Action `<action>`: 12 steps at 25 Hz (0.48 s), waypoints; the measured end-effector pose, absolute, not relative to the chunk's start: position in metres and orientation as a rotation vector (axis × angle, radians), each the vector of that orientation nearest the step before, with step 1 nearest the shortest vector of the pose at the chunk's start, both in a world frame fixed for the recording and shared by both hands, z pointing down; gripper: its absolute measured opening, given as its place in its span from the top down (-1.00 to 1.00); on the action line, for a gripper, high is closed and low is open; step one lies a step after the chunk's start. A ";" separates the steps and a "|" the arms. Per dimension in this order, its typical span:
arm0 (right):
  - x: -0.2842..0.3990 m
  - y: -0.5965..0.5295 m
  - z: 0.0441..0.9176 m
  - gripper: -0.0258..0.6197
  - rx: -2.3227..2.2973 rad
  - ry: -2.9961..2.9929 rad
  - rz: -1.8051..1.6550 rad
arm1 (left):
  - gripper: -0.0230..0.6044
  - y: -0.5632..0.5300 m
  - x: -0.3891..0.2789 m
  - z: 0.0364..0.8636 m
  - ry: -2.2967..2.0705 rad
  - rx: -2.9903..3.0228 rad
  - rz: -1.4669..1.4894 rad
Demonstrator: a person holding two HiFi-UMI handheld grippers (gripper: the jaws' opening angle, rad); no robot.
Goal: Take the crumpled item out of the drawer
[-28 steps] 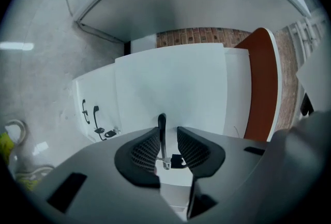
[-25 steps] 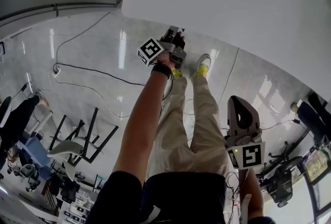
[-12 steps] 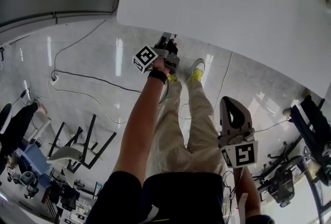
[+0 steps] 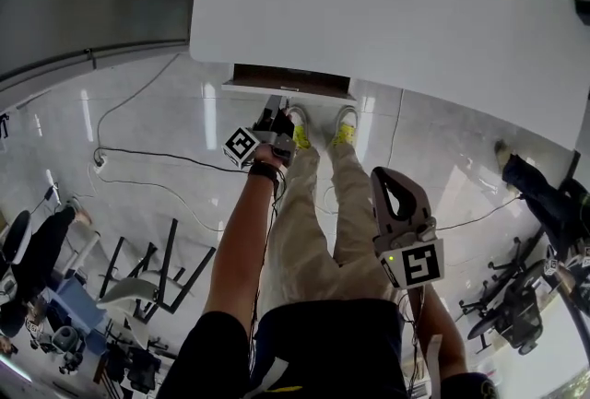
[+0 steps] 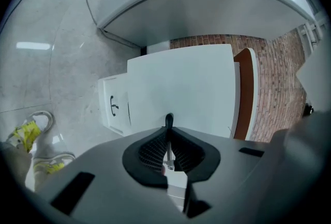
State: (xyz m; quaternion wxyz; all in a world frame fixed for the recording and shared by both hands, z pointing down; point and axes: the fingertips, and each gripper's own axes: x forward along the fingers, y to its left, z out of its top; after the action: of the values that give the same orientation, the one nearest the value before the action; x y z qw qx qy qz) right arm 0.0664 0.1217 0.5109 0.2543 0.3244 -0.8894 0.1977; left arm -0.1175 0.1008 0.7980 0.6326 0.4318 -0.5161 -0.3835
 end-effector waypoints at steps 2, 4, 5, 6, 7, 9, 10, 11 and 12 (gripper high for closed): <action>0.065 0.127 0.512 0.84 0.863 -2.408 0.539 | 0.81 0.113 -0.115 0.795 -1.171 0.968 -0.901; 0.059 0.129 0.510 0.84 0.862 -2.420 0.545 | 0.81 0.122 -0.113 0.792 -1.152 0.948 -0.920; 0.056 0.130 0.509 0.84 0.864 -2.427 0.550 | 0.81 0.126 -0.113 0.792 -1.148 0.945 -0.917; 0.054 0.131 0.511 0.84 0.861 -2.428 0.553 | 0.81 0.129 -0.113 0.793 -1.146 0.945 -0.916; 0.054 0.132 0.514 0.84 0.854 -2.423 0.554 | 0.81 0.131 -0.114 0.793 -1.143 0.943 -0.917; 0.054 0.134 0.524 0.84 0.843 -2.409 0.554 | 0.81 0.133 -0.115 0.796 -1.141 0.943 -0.909; 0.052 0.133 0.526 0.84 0.844 -2.412 0.556 | 0.81 0.134 -0.115 0.796 -1.141 0.945 -0.901; 0.050 0.132 0.528 0.83 0.847 -2.417 0.558 | 0.81 0.134 -0.115 0.796 -1.139 0.948 -0.897; 0.048 0.130 0.529 0.84 0.848 -2.421 0.559 | 0.81 0.134 -0.114 0.794 -1.136 0.950 -0.898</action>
State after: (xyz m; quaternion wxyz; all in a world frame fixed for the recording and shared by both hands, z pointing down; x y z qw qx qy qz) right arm 0.0482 0.1301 0.5288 0.2552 0.3122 -0.8916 0.2059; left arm -0.1139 0.1337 0.7944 0.6479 0.4178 -0.4995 -0.3952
